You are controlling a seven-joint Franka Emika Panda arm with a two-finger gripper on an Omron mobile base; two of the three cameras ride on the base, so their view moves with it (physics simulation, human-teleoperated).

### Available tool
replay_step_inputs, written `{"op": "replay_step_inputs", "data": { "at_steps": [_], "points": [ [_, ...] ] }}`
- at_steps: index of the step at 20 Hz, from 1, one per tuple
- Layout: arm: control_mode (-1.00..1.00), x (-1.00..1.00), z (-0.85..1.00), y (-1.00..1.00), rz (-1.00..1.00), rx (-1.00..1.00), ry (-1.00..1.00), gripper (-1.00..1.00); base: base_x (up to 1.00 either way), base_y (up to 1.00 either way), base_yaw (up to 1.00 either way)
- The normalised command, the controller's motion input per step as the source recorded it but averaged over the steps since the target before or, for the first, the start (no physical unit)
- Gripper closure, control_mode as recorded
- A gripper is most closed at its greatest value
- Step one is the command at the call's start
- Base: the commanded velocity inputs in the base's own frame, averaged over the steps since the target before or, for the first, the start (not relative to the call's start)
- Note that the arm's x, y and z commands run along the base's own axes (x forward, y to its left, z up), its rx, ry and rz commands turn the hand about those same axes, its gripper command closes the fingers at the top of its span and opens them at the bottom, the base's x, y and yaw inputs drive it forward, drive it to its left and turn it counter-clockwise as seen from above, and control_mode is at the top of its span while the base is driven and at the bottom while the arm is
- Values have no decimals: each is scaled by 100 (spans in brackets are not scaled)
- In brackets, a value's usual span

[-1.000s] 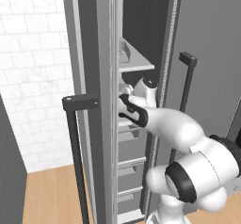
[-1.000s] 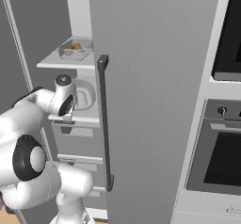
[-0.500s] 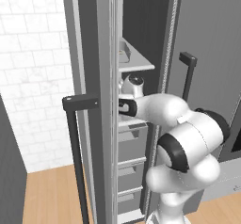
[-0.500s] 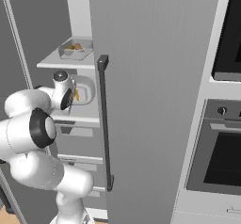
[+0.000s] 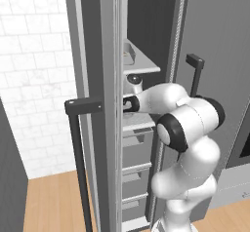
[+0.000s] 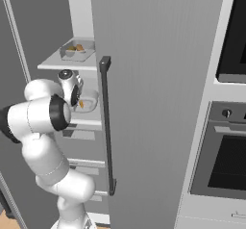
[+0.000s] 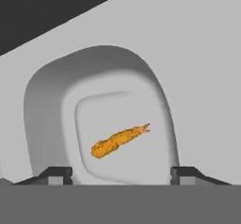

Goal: Take the meat container that has the shrimp and place it on the second highest rack of the freezer. Then take the vegetable container that has the sweet potato and potato and place it on the highest rack of the freezer.

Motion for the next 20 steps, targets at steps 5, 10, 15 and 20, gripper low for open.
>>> {"op": "replay_step_inputs", "data": {
  "at_steps": [5, 10, 15, 20],
  "points": [
    [-100, -60, 0, 0, 1, 6, -6, -100, 0, 0, 0],
    [-100, -100, 6, -1, 11, 37, -4, -100, 0, 0, 0],
    [-100, -100, 2, -15, 10, 21, -15, -100, 0, 0, 0],
    [-100, -100, 33, -3, 29, -9, -10, -100, 0, 0, 0]
  ]
}}
